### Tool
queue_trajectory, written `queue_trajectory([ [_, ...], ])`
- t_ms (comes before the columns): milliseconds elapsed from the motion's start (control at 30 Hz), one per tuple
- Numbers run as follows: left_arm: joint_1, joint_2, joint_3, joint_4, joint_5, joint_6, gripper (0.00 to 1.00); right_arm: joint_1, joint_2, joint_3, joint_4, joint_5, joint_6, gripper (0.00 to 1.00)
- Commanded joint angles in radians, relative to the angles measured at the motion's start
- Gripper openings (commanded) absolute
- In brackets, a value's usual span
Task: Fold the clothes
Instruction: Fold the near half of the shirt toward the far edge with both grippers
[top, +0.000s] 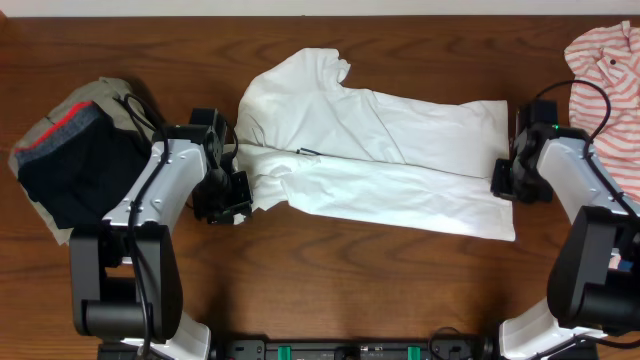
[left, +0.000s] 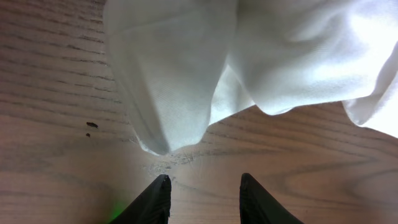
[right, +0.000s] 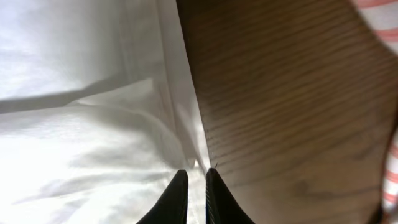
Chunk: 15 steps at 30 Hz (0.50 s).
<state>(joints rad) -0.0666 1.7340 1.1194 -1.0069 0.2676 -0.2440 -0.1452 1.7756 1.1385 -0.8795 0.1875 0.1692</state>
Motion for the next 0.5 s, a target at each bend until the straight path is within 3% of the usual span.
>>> queue_trajectory([
  [0, 0.004, 0.01, -0.003, -0.002, 0.009, -0.013, 0.37, 0.001, -0.005, 0.083, -0.025, -0.041, 0.014, 0.08],
  [167, 0.004, 0.01, -0.003, 0.0, 0.009, -0.013, 0.38, 0.028, -0.004, 0.091, -0.052, -0.238, -0.049, 0.08],
  [200, 0.004, 0.01, -0.003, 0.001, 0.009, -0.013, 0.38, 0.035, -0.004, 0.085, -0.053, -0.25, -0.052, 0.08],
  [233, 0.004, 0.01, -0.003, 0.003, 0.009, -0.013, 0.46, 0.044, -0.004, 0.079, -0.053, -0.252, -0.054, 0.08],
  [267, 0.004, 0.01, -0.003, 0.003, 0.009, -0.013, 0.49, 0.053, -0.004, 0.072, -0.053, -0.252, -0.055, 0.08],
  [467, 0.004, 0.011, -0.003, 0.016, -0.068, -0.028, 0.5, 0.087, -0.004, 0.021, -0.021, -0.252, -0.062, 0.09],
])
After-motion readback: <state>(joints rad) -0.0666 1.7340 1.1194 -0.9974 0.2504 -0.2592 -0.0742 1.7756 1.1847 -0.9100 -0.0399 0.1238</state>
